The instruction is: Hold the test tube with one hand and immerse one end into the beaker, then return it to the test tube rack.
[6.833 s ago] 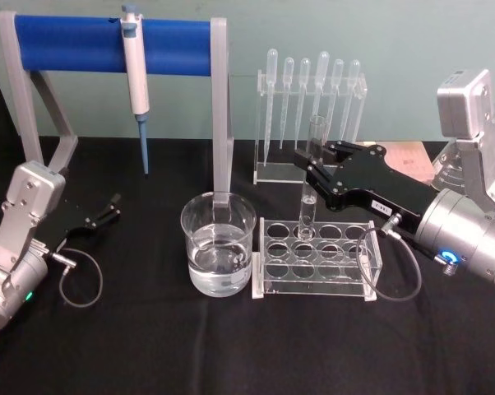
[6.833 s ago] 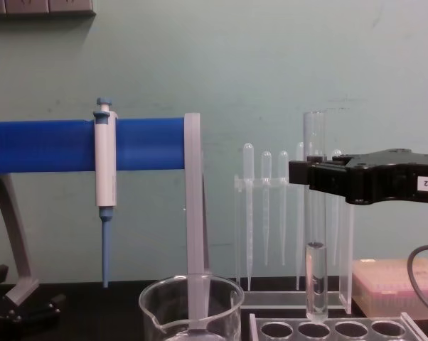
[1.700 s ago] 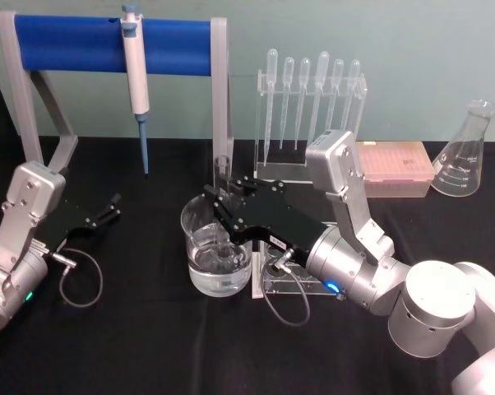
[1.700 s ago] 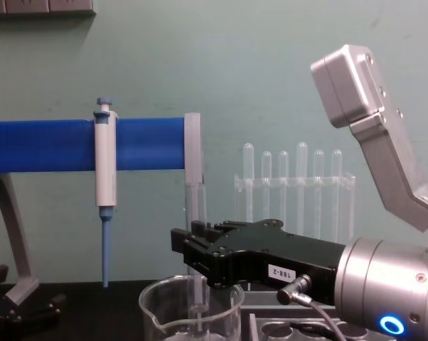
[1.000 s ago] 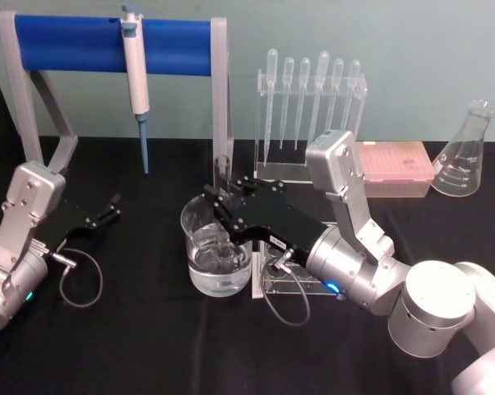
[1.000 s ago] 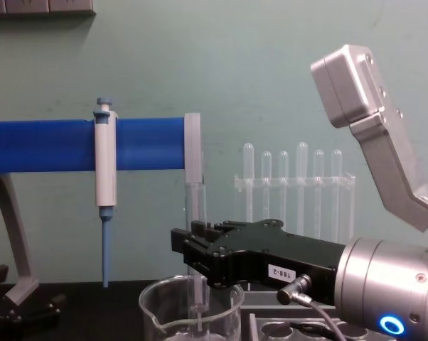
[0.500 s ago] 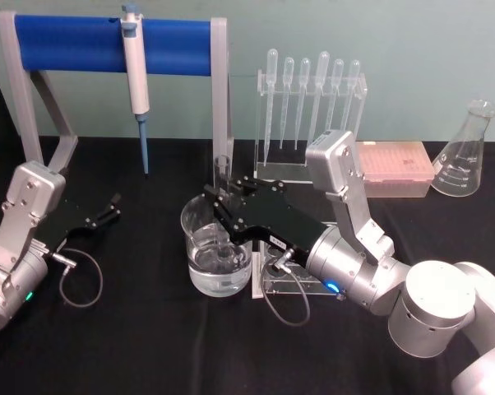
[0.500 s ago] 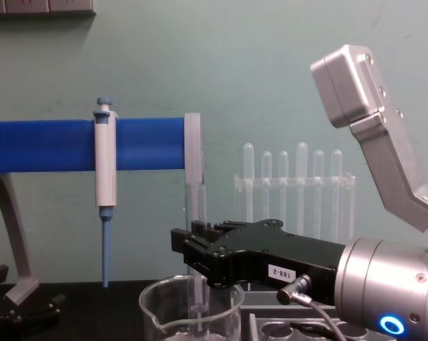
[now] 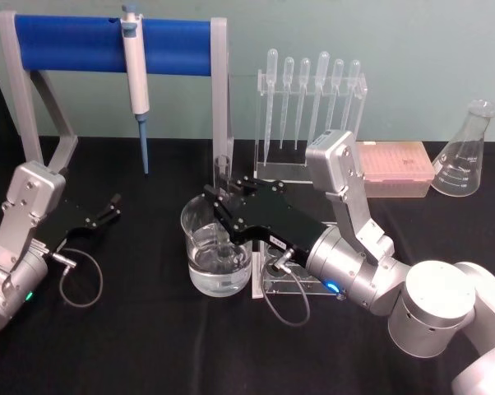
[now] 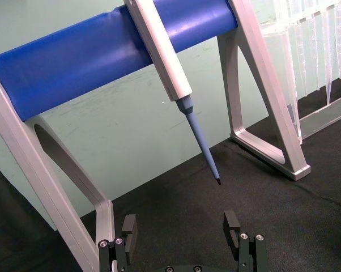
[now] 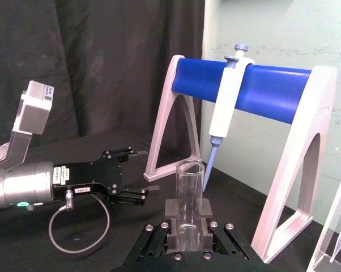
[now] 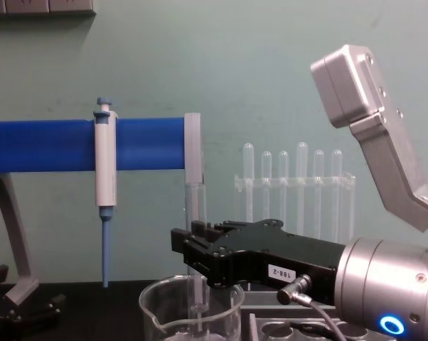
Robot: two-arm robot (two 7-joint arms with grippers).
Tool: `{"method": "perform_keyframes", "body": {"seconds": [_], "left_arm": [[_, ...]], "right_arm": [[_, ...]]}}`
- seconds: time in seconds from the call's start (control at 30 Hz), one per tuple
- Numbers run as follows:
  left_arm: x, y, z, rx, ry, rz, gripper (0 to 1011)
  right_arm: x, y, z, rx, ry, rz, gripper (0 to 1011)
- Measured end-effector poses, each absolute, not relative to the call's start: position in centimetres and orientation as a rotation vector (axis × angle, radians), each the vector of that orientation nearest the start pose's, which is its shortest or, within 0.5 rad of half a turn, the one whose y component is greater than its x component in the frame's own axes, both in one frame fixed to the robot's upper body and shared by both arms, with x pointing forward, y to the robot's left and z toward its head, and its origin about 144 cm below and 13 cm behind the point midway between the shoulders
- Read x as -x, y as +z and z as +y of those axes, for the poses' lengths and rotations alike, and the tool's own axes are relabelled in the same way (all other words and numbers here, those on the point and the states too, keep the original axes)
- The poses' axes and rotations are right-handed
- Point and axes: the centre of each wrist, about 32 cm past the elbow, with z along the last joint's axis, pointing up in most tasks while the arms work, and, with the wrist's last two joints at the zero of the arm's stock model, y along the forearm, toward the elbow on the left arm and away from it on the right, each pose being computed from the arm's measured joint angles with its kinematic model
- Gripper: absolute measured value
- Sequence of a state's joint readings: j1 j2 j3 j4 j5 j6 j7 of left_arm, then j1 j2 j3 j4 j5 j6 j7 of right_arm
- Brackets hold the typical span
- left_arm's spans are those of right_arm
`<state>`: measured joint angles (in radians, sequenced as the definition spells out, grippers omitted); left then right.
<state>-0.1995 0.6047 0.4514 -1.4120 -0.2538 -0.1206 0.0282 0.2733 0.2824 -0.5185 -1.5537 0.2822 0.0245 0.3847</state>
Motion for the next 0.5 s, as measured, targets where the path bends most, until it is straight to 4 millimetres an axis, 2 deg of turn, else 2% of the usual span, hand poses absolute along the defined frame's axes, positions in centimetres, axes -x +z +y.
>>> {"method": "perform_keyframes", "body": {"seconds": [0.5], "left_arm": [[-48.86,113.98,30.97,-0.304,1.248,-0.285,1000]], "right_arm": [[-49.68,119.27,-15.57,0.018,-0.698,-0.114,224]]}}
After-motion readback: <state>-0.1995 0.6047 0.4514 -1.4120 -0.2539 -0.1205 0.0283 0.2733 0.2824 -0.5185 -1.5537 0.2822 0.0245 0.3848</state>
